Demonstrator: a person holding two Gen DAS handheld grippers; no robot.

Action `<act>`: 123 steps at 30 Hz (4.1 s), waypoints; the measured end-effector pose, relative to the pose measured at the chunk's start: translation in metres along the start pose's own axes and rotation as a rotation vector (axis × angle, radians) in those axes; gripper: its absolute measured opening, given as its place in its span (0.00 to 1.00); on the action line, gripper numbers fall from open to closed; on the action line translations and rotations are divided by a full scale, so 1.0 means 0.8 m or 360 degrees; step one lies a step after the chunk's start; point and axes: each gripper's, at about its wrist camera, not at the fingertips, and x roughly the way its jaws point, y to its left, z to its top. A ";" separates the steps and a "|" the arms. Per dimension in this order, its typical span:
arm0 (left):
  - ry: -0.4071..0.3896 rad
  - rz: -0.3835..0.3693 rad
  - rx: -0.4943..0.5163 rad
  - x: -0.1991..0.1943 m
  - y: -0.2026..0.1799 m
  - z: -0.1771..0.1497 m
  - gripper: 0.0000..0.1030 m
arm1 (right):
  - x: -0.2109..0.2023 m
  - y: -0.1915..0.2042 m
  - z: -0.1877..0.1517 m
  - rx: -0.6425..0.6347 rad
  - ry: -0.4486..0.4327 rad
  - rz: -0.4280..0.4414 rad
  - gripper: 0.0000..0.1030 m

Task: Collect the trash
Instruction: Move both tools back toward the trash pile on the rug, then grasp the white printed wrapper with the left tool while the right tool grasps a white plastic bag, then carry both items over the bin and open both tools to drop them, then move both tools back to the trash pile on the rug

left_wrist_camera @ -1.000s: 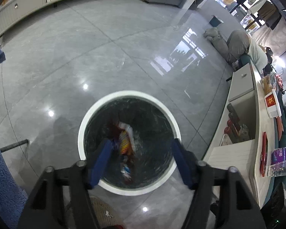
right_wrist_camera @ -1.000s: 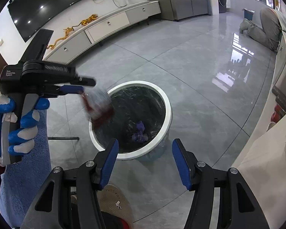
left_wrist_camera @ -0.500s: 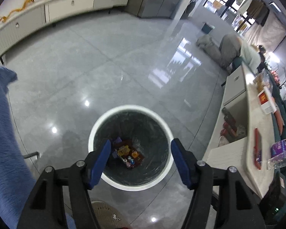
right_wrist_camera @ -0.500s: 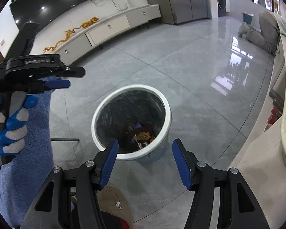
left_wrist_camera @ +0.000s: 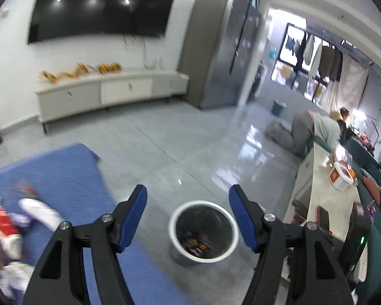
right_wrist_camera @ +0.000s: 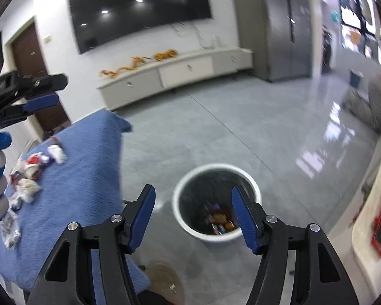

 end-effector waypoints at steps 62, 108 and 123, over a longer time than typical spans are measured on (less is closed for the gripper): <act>0.0227 0.0290 -0.0636 -0.180 0.264 -0.267 0.11 | 0.107 0.382 0.012 -0.0720 0.0303 0.0859 0.11; 0.0539 -0.0049 -0.0096 0.264 -0.038 -0.048 0.41 | 0.187 -0.133 -0.033 0.0378 0.0273 0.0056 0.41; 0.0174 0.0084 -0.0038 0.010 0.058 -0.052 0.53 | 0.037 -0.012 0.026 0.0022 -0.0014 0.0132 0.52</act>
